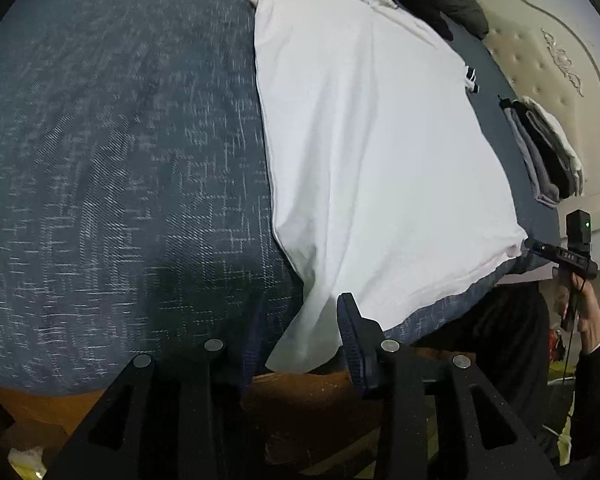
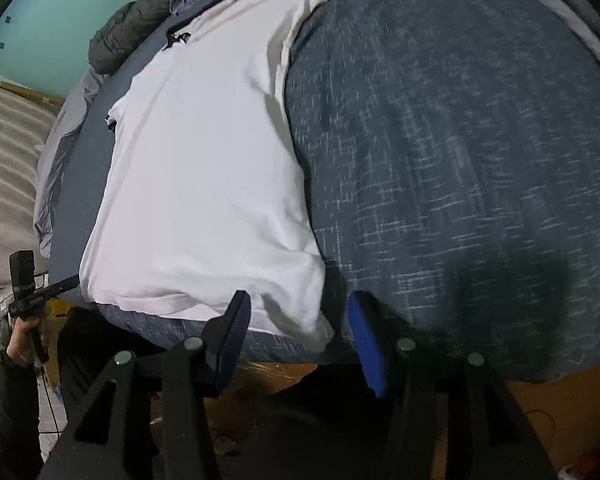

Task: Fold clothes
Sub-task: 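Hold the polo hem taut with both grippers, smoothing it flat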

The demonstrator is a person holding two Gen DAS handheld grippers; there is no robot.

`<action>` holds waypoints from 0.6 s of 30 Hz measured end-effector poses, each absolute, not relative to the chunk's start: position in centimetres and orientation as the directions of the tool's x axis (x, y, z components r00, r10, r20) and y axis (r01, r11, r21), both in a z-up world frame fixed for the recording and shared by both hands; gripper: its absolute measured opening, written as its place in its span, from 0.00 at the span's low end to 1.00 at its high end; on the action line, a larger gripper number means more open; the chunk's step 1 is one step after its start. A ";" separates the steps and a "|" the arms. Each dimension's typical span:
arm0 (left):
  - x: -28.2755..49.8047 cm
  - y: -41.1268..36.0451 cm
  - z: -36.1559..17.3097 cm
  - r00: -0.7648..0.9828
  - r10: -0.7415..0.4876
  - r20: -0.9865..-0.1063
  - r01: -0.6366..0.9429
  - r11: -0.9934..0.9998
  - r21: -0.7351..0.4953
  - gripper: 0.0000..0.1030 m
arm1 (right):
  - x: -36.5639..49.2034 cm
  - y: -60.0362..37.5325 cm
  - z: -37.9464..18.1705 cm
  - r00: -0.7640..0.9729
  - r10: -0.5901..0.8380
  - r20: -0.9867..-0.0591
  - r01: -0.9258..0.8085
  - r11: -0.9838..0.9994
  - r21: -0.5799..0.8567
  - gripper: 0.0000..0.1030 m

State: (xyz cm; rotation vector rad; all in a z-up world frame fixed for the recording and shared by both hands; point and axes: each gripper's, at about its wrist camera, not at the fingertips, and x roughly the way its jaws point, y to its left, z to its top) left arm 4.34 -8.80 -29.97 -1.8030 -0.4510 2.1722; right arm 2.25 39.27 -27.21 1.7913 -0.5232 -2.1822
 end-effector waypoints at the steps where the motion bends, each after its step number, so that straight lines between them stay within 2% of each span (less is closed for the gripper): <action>1: 4.3 -8.7 -30.3 -0.173 0.405 -0.898 -0.022 -0.913 -0.407 0.38 | 2.2 39.2 -27.4 -0.198 -0.427 -0.882 -0.022 -0.898 0.439 0.50; 3: 4.3 -8.3 -30.9 -0.152 0.403 -0.903 -0.039 -0.915 -0.402 0.35 | 2.3 39.2 -27.4 -0.202 -0.427 -0.881 -0.019 -0.898 0.439 0.43; 4: 4.3 -8.1 -30.8 -0.149 0.405 -0.902 -0.045 -0.914 -0.403 0.22 | 2.4 39.2 -27.3 -0.208 -0.425 -0.881 -0.013 -0.900 0.437 0.25; 5: 4.3 -8.0 -30.8 -0.147 0.404 -0.903 -0.054 -0.915 -0.400 0.13 | 2.5 39.2 -27.1 -0.214 -0.420 -0.882 -0.005 -0.903 0.431 0.13; 6: 4.4 -7.9 -30.7 -0.145 0.403 -0.904 -0.064 -0.915 -0.398 0.03 | 2.6 39.2 -26.7 -0.224 -0.415 -0.882 0.004 -0.905 0.425 0.10; 7: 4.4 -7.9 -30.5 -0.149 0.401 -0.904 -0.071 -0.916 -0.394 0.03 | 2.8 39.3 -26.3 -0.233 -0.416 -0.879 0.015 -0.905 0.424 0.05; 18: 6.0 -7.1 -25.5 -0.188 0.408 -0.894 -0.162 -0.910 -0.381 0.03 | 5.2 41.4 -21.0 -0.312 -0.347 -0.885 0.099 -0.938 0.333 0.03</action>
